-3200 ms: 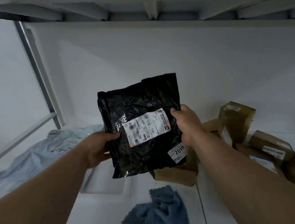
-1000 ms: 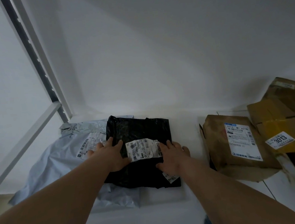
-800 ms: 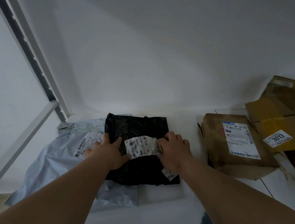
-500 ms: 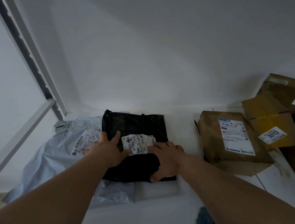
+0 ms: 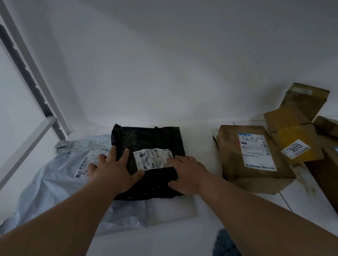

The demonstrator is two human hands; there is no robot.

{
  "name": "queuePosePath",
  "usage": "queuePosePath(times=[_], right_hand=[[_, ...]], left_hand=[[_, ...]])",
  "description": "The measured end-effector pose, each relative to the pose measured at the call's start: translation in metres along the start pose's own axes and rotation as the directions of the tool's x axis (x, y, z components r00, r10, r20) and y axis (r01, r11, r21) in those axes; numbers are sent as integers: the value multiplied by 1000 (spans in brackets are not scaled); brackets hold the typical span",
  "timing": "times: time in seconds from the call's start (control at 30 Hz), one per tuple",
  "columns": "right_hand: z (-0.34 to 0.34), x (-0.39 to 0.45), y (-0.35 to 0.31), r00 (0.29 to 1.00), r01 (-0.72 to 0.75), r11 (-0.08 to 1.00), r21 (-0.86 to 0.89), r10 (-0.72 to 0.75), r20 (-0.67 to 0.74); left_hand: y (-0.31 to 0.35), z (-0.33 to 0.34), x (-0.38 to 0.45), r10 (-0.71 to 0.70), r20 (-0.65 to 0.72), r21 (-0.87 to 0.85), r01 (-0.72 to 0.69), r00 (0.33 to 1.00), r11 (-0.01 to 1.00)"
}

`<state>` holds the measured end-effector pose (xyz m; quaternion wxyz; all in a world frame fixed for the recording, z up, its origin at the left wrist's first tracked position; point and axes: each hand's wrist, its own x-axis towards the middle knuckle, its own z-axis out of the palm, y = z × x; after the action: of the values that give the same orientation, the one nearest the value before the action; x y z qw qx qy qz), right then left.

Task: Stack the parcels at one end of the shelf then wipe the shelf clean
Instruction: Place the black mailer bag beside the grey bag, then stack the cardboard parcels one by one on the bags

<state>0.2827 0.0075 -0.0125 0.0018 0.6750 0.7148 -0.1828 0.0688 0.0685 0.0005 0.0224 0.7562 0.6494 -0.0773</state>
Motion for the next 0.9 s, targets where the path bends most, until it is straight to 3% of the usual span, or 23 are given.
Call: queuePosePath(times=[0.13,0.33,0.5,0.73,0.9], right_hand=[[-5,-5,0,999,3,998,61,0,-52],[-30,-24,6,964,1,997,75,19,-264],[-53,-55,40,950,70,988,138,-24,-312],[-69,-105,125,839,-93,994,62,111,-533],[-70,-141,176,808,-196,944,265,308,-502]], left_hand=[[10,-9,-6,28,-86,-28,-31,996,999],[45,-27,-15,53,-82,-145,-64,995,987],[88,-45,-28,77,-35,-216,-83,996,973],[164,-52,-52,124,71,-367,-90,990,926],[219,-43,-65,117,154,-569,-9,981,822]])
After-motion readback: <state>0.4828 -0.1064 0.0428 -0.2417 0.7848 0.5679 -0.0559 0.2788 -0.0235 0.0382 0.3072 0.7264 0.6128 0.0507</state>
